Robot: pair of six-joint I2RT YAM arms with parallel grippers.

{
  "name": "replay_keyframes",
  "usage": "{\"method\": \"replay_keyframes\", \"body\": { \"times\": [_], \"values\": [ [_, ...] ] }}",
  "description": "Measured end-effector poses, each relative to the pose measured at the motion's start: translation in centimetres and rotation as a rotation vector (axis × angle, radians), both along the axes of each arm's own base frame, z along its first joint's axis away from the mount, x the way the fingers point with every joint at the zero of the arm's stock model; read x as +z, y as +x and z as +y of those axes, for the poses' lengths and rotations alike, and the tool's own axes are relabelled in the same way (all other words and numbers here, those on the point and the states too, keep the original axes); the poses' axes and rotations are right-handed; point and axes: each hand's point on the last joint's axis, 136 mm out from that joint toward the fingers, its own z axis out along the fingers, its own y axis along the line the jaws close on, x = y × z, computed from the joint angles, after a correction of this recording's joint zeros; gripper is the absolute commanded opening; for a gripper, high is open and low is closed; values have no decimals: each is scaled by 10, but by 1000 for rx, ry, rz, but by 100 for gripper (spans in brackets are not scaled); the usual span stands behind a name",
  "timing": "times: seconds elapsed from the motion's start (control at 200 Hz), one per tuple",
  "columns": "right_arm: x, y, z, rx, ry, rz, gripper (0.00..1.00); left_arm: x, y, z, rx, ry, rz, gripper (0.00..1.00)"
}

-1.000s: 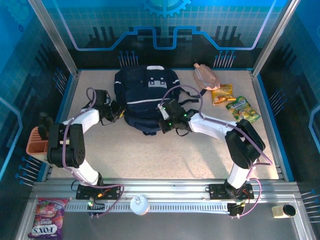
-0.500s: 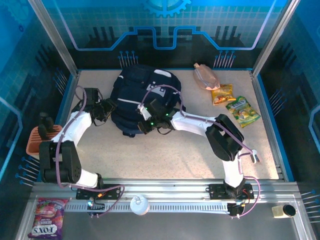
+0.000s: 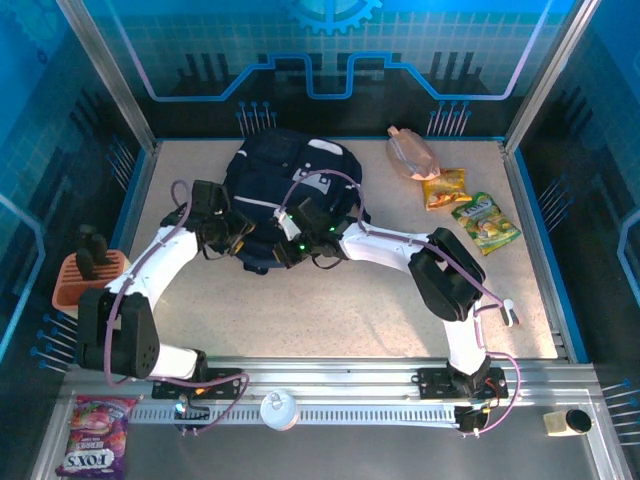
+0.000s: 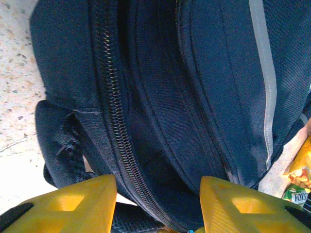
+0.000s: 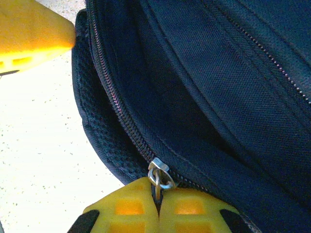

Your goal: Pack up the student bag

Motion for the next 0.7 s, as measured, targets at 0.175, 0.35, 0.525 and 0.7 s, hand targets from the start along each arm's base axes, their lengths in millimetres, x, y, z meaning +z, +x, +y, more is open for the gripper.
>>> {"method": "replay_keyframes", "body": {
  "times": [0.175, 0.35, 0.525, 0.7],
  "values": [
    [0, 0, 0, 0, 0, 0, 0, -16, -3, -1, 55, -30, 57, 46],
    [0, -1, 0, 2, 0, 0, 0, -25, -6, -3, 78, -49, 85, 46],
    [0, -1, 0, 2, -1, 0, 0, -31, 1, -10, 64, -77, 82, 31],
    [-4, 0, -3, -17, -32, -10, 0, -40, 1, -12, 52, -78, 106, 9]
  ]
}}
